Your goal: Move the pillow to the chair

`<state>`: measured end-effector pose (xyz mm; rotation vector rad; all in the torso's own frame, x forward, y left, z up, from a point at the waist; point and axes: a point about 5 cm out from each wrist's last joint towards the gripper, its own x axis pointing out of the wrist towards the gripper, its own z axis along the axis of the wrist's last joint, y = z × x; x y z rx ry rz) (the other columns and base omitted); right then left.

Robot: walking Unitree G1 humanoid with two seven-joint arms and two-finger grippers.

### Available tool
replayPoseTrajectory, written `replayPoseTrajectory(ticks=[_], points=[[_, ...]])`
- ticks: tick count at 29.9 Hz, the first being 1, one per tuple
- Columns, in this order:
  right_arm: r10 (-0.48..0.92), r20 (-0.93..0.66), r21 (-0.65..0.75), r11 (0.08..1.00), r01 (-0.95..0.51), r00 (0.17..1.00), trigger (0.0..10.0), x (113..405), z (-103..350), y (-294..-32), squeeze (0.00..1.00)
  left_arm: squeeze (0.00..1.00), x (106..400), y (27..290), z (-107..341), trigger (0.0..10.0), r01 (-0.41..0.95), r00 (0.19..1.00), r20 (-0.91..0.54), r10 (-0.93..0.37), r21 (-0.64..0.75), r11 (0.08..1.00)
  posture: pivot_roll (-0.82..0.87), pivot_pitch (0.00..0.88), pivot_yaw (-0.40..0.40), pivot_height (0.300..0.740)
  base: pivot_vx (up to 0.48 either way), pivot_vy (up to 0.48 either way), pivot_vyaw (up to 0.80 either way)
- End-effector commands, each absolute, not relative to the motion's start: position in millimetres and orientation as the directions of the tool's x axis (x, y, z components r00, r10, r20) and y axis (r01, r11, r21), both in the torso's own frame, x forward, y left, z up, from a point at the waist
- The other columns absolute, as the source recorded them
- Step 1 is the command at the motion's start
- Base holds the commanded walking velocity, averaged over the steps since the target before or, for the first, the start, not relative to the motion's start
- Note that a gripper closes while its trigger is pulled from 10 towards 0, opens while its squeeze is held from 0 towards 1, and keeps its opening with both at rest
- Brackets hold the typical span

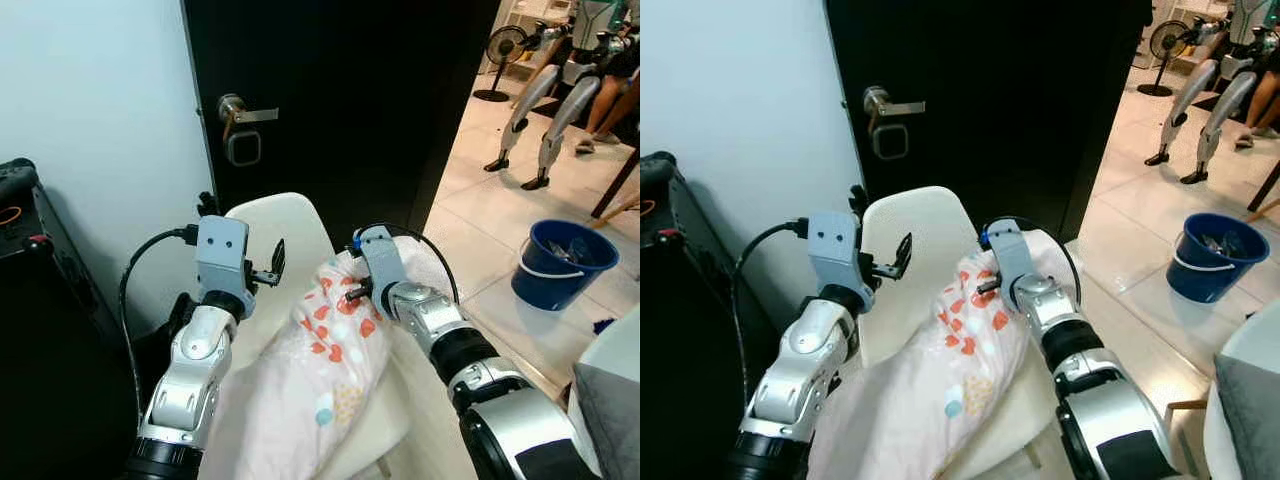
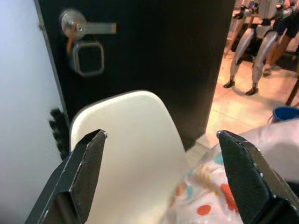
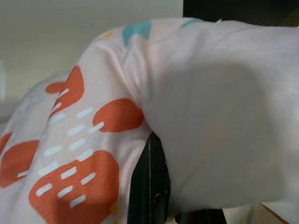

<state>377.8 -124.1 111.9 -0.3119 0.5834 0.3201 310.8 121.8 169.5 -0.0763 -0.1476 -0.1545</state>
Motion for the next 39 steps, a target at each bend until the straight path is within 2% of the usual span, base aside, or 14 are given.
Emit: replayPoseTrajectory(ticks=[1, 3, 4, 5, 7, 9, 12, 17, 21, 22, 28, 31, 35, 39], points=[[0.234, -0.601, -0.176, 0.894, -0.412, 0.764, 10.0, 374, 106, -119, 0.00, 0.00, 311, 124, 169, 10.0, 0.148, 0.982, 0.133, -0.133, -0.110, 0.983, -0.01, 0.020, -0.036, 0.660, 0.000, 0.000, 0.00], [0.238, -0.604, -0.171, 0.894, -0.415, 0.761, 10.0, 373, 106, -119, 0.00, 0.00, 311, 127, 168, 10.0, 0.129, 0.988, 0.110, -0.112, -0.161, 0.979, -0.01, 0.021, -0.034, 0.655, 0.000, 0.000, 0.00], [0.237, -0.608, -0.170, 0.893, -0.416, 0.758, 10.0, 373, 106, -120, 0.00, 0.00, 312, 138, 158, 10.0, 0.048, 0.998, -0.028, -0.055, -0.191, 0.980, -0.01, 0.026, -0.034, 0.650, 0.000, 0.000, 0.00], [0.237, -0.608, -0.170, 0.893, -0.416, 0.758, 10.0, 373, 106, -120, 0.00, 0.00, 312, 138, 158, 10.0, 0.048, 0.998, -0.028, -0.055, -0.191, 0.980, -0.01, 0.026, -0.034, 0.650, 0.000, 0.000, 0.00], [0.236, -0.614, -0.172, 0.892, -0.419, 0.753, 10.0, 372, 106, -122, 0.00, 0.00, 305, 158, 136, 10.0, -0.035, 0.955, -0.296, -0.012, -0.153, 0.988, 0.00, 0.031, -0.024, 0.640, 0.000, 0.000, 0.00], [0.234, -0.615, -0.173, 0.892, -0.418, 0.753, 10.0, 372, 106, -123, 0.00, 0.00, 295, 166, 123, 10.0, -0.011, 0.895, -0.444, -0.047, -0.127, 0.992, 0.00, 0.031, -0.022, 0.630, 0.000, 0.000, 0.00], [0.231, -0.613, -0.173, 0.894, -0.414, 0.756, 10.0, 373, 107, -125, 0.00, 0.00, 283, 169, 118, 10.0, 0.083, 0.856, -0.505, -0.113, -0.082, 0.993, 0.01, 0.040, -0.020, 0.620, 0.000, 0.000, 0.00], [0.232, -0.611, -0.173, 0.894, -0.413, 0.757, 10.0, 374, 110, -126, 0.00, 0.00, 264, 179, 115, 10.0, 0.248, 0.796, -0.580, -0.175, 0.049, 0.968, 0.02, 0.041, -0.022, 0.600, 0.000, 0.000, 0.00], [0.232, -0.611, -0.173, 0.894, -0.414, 0.757, 10.0, 374, 110, -126, 0.00, 0.00, 263, 181, 116, 10.0, 0.237, 0.788, -0.595, -0.161, 0.051, 0.970, 0.02, 0.041, -0.022, 0.585, 0.000, 0.000, 0.00], [0.232, -0.596, -0.176, 0.896, -0.407, 0.769, 10.0, 375, 113, -126, 0.00, 0.00, 258, 186, 104, 10.0, 0.231, 0.752, -0.643, -0.145, 0.051, 0.972, 0.02, 0.040, -0.024, 0.575, 0.000, 0.000, 0.00], [0.229, -0.592, -0.177, 0.898, -0.402, 0.773, 10.0, 376, 116, -129, 0.00, 0.00, 250, 196, 94, 10.0, 0.182, 0.699, -0.709, -0.092, 0.052, 0.982, 0.02, 0.042, -0.022, 0.550, 0.000, 0.000, 0.00], [0.227, -0.592, -0.178, 0.899, -0.400, 0.773, 10.0, 376, 116, -129, 0.00, 0.00, 252, 197, 95, 10.0, 0.218, 0.720, -0.685, -0.108, 0.076, 0.973, 0.02, 0.039, -0.025, 0.545, 0.000, 0.000, 0.00], [0.227, -0.588, -0.177, 0.901, -0.397, 0.777, 10.0, 376, 116, -130, 0.00, 0.00, 256, 192, 99, 10.0, 0.340, 0.774, -0.588, -0.234, 0.075, 0.937, 0.02, 0.036, -0.030, 0.530, 0.000, 0.000, 0.00], [0.233, -0.578, -0.178, 0.899, -0.399, 0.782, 10.0, 377, 119, -130, 0.00, 0.00, 258, 197, 93, 10.0, 0.324, 0.797, -0.544, -0.263, 0.018, 0.946, 0.02, 0.035, -0.039, 0.520, 0.000, 0.000, 0.00]])
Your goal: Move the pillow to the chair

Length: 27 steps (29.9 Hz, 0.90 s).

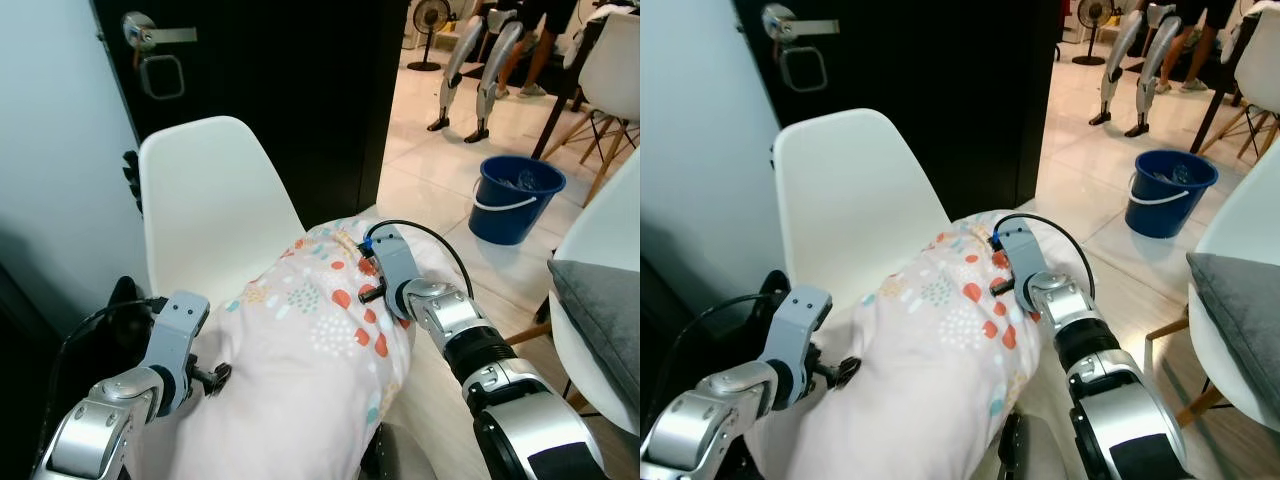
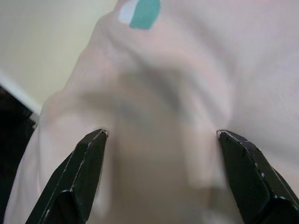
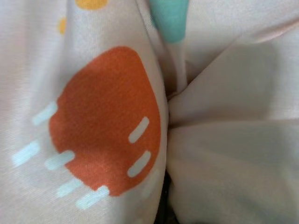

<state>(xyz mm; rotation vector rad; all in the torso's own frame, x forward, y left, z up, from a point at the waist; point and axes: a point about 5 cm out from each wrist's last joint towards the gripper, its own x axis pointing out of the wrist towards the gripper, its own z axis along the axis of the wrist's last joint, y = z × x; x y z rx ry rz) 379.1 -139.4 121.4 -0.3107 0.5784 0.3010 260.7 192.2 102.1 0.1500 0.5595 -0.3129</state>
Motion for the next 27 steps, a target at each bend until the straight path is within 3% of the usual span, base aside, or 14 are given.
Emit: replayPoseTrajectory(ticks=[1, 4, 10, 11, 27], points=[[0.233, -0.578, -0.178, 0.899, -0.399, 0.782, 10.0, 377, 119, -130, 0.00, 0.00, 258, 197, 93, 10.0, 0.324, 0.797, -0.544, -0.263, 0.018, 0.946, 0.02, 0.035, -0.039, 0.520, 0.000, 0.000, 0.00], [0.240, -0.564, -0.181, 0.898, -0.401, 0.791, 10.0, 378, 126, -132, 0.00, 0.00, 258, 193, 90, 10.0, 0.329, 0.807, -0.495, -0.322, -0.076, 0.941, 0.01, 0.038, -0.048, 0.505, 0.000, 0.000, 0.00], [0.247, -0.545, -0.182, 0.898, -0.401, 0.801, 10.0, 379, 133, -135, 0.00, 0.00, 258, 184, 85, 10.0, 0.352, 0.800, -0.486, -0.351, -0.095, 0.931, -0.01, 0.041, -0.055, 0.490, 0.000, 0.000, 0.00], [0.247, -0.540, -0.184, 0.898, -0.399, 0.805, 10.0, 379, 136, -136, 0.00, 0.00, 257, 182, 80, 0.0, 0.352, 0.791, -0.494, -0.361, -0.114, 0.929, -0.01, 0.041, -0.055, 0.490, 0.000, 0.000, 0.00], [0.253, -0.518, -0.175, 0.904, -0.390, 0.817, 10.0, 379, 142, -138, 0.00, 0.00, 247, 187, 53, 0.0, 0.391, 0.706, -0.603, -0.372, -0.106, 0.914, -0.01, 0.028, -0.053, 0.490, 0.000, 0.000, 0.00]])
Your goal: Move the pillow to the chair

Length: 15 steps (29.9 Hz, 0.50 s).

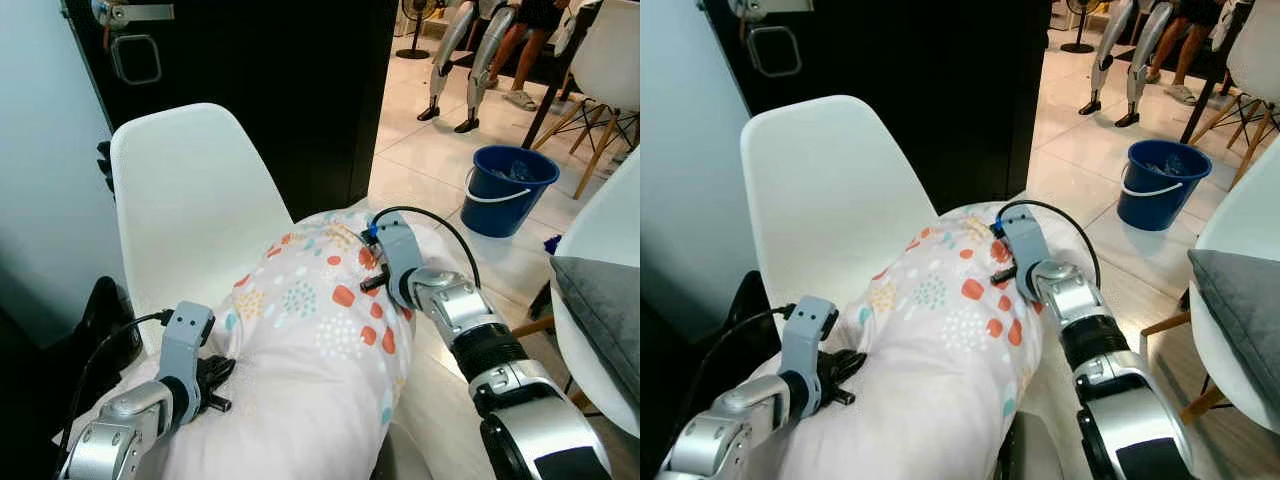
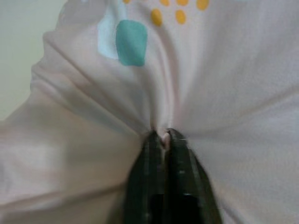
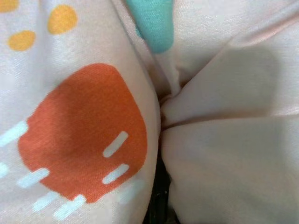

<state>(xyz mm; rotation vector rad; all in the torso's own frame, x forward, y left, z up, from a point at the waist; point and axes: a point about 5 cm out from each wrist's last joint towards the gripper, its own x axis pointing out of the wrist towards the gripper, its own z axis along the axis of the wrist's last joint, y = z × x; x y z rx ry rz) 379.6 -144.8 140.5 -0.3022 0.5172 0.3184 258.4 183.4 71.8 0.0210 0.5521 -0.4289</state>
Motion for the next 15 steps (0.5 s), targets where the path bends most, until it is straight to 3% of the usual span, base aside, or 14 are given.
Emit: replayPoseTrajectory(ticks=[1, 3, 5, 6, 8, 9, 10, 15], points=[[0.253, -0.516, -0.174, 0.904, -0.390, 0.818, 10.0, 379, 142, -138, 0.00, 0.00, 246, 190, 51, 0.0, 0.385, 0.698, -0.620, -0.357, -0.095, 0.918, -0.01, 0.028, -0.053, 0.490, 0.000, 0.000, 0.00], [0.255, -0.512, -0.171, 0.905, -0.389, 0.820, 10.0, 379, 143, -137, 0.00, 0.00, 248, 195, 51, 0.0, 0.367, 0.710, -0.627, -0.322, -0.061, 0.928, -0.01, 0.030, -0.053, 0.490, 0.000, 0.000, 0.00], [0.261, -0.505, -0.162, 0.907, -0.388, 0.823, 10.0, 379, 143, -135, 0.00, 0.00, 262, 207, 67, 0.0, 0.300, 0.796, -0.559, -0.231, 0.033, 0.953, 0.00, 0.034, -0.050, 0.490, 0.000, 0.000, 0.00], [0.261, -0.505, -0.162, 0.907, -0.388, 0.823, 10.0, 379, 143, -135, 0.00, 0.00, 262, 207, 67, 0.0, 0.300, 0.796, -0.559, -0.231, 0.033, 0.953, 0.00, 0.034, -0.050, 0.490, 0.000, 0.000, 0.00], [0.272, -0.493, -0.141, 0.912, -0.384, 0.826, 10.0, 378, 144, -133, 0.00, 0.00, 278, 221, 90, 0.0, 0.210, 0.882, -0.457, -0.115, 0.162, 0.964, 0.00, 0.036, -0.048, 0.490, 0.000, 0.000, 0.00], [0.272, -0.493, -0.141, 0.912, -0.384, 0.826, 10.0, 378, 144, -133, 0.00, 0.00, 278, 221, 90, 0.0, 0.210, 0.882, -0.457, -0.115, 0.162, 0.964, 0.00, 0.036, -0.048, 0.490, 0.000, 0.000, 0.00], [0.278, -0.478, -0.119, 0.919, -0.375, 0.833, 10.0, 378, 145, -134, 0.00, 0.00, 292, 235, 119, 0.0, 0.110, 0.944, -0.330, -0.013, 0.277, 0.955, 0.00, 0.036, -0.044, 0.490, 0.000, 0.000, 0.00], [0.275, -0.450, -0.097, 0.931, -0.352, 0.850, 10.0, 378, 149, -138, 0.00, 0.00, 308, 245, 166, 0.0, 0.047, 0.982, -0.188, 0.020, 0.344, 0.938, -0.01, 0.035, -0.035, 0.490, 0.000, 0.000, 0.00]])
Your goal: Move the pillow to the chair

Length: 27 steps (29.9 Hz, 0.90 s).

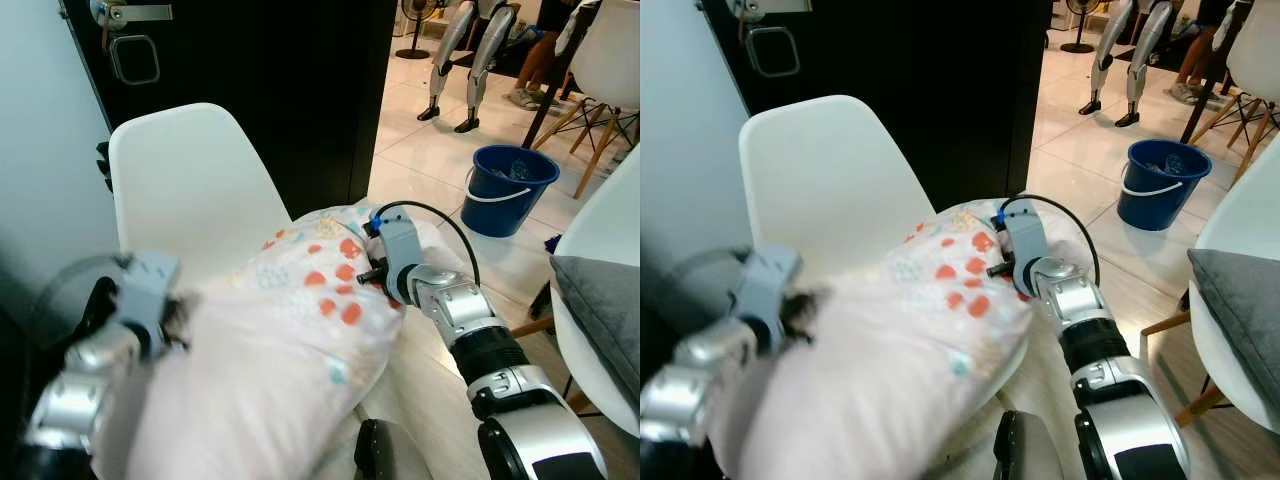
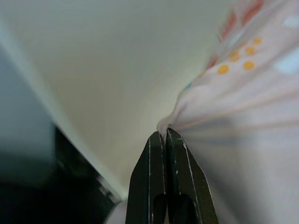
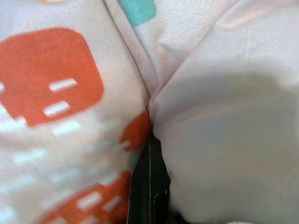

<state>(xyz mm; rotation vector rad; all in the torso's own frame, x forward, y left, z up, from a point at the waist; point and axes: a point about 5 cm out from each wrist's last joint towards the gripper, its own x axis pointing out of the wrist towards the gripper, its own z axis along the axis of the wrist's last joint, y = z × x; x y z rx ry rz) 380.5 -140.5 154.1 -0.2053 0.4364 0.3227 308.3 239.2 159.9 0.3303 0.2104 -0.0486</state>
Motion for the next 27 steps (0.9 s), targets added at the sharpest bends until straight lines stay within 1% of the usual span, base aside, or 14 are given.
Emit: replayPoseTrajectory(ticks=[1, 2, 3, 4, 5, 10, 13, 14, 16, 17, 23, 24, 26, 27], points=[[0.270, -0.450, -0.096, 0.933, -0.346, 0.851, 10.0, 377, 149, -139, 0.00, 0.00, 312, 246, 181, 0.0, 0.030, 0.990, -0.139, 0.023, 0.369, 0.929, -0.01, 0.033, -0.031, 0.490, 0.000, 0.000, 0.00], [0.266, -0.450, -0.096, 0.934, -0.343, 0.852, 10.0, 376, 148, -141, 0.00, 0.00, 315, 246, 194, 0.0, 0.013, 0.995, -0.097, 0.027, 0.389, 0.921, -0.01, 0.033, -0.031, 0.490, 0.000, 0.000, 0.00], [0.266, -0.450, -0.096, 0.934, -0.343, 0.852, 10.0, 376, 148, -141, 0.00, 0.00, 315, 246, 194, 0.0, 0.013, 0.995, -0.097, 0.027, 0.389, 0.921, -0.01, 0.033, -0.031, 0.490, 0.000, 0.000, 0.00], [0.262, -0.453, -0.096, 0.936, -0.339, 0.852, 10.0, 375, 146, -142, 0.00, 0.00, 323, 247, 221, 0.0, -0.033, 0.999, 0.004, 0.034, 0.431, 0.902, 0.00, 0.032, -0.025, 0.490, 0.000, 0.000, 0.00], [0.262, -0.455, -0.096, 0.936, -0.340, 0.851, 10.0, 374, 145, -142, 0.00, 0.00, 326, 247, 228, 0.0, -0.045, 0.999, 0.035, 0.034, 0.438, 0.898, 0.00, 0.032, -0.025, 0.490, 0.000, 0.000, 0.00], [0.269, -0.472, -0.103, 0.929, -0.356, 0.840, 10.0, 372, 141, -139, 0.00, 0.00, 333, 243, 230, 0.0, -0.041, 0.999, 0.046, 0.022, 0.446, 0.894, 0.00, 0.031, -0.017, 0.490, 0.000, 0.000, 0.00], [0.283, -0.495, -0.123, 0.913, -0.388, 0.822, 10.0, 368, 136, -137, 0.00, 0.00, 337, 233, 218, 0.0, 0.000, 1.000, 0.013, -0.006, 0.445, 0.895, -0.01, 0.033, -0.008, 0.490, 0.000, 0.000, 0.00], [0.299, -0.538, -0.147, 0.888, -0.436, 0.789, 10.0, 361, 129, -136, 0.58, 0.00, 337, 220, 202, 10.0, 0.052, 0.998, -0.041, -0.037, 0.450, 0.892, -0.01, 0.034, -0.007, 0.490, 0.000, 0.000, 0.00], [0.301, -0.548, -0.152, 0.882, -0.447, 0.780, 10.0, 359, 127, -136, 0.58, 0.00, 337, 218, 198, 10.0, 0.064, 0.998, -0.053, -0.044, 0.449, 0.891, -0.01, 0.034, -0.007, 0.490, 0.000, 0.000, 0.00], [0.293, -0.562, -0.167, 0.876, -0.453, 0.774, 10.0, 357, 124, -138, 1.00, 0.00, 335, 213, 191, 10.0, 0.089, 0.995, -0.083, -0.057, 0.459, 0.884, -0.01, 0.036, -0.009, 0.490, 0.000, 0.000, 0.00], [0.266, -0.604, -0.211, 0.855, -0.473, 0.751, 10.0, 352, 117, -146, 1.00, 0.00, 333, 206, 177, 10.0, 0.150, 0.986, -0.144, -0.088, 0.504, 0.850, -0.01, 0.037, -0.008, 0.490, 0.000, 0.000, 0.00], [0.241, -0.618, -0.235, 0.852, -0.469, 0.748, 10.0, 350, 117, -154, 1.00, 0.00, 332, 207, 173, 10.0, 0.157, 0.984, -0.159, -0.085, 0.523, 0.838, -0.01, 0.037, -0.010, 0.490, 0.000, 0.000, 0.00], [0.223, -0.627, -0.251, 0.849, -0.464, 0.747, 10.0, 349, 117, -160, 1.00, 0.00, 331, 207, 171, 10.0, 0.161, 0.982, -0.169, -0.081, 0.535, 0.829, -0.01, 0.037, -0.009, 0.490, 0.000, 0.000, 0.00], [0.179, -0.629, -0.284, 0.853, -0.438, 0.757, 10.0, 348, 120, -175, 1.00, 0.00, 330, 207, 166, 10.0, 0.178, 0.978, -0.193, -0.083, 0.553, 0.814, -0.01, 0.037, -0.009, 0.490, 0.000, 0.000, 0.00]])
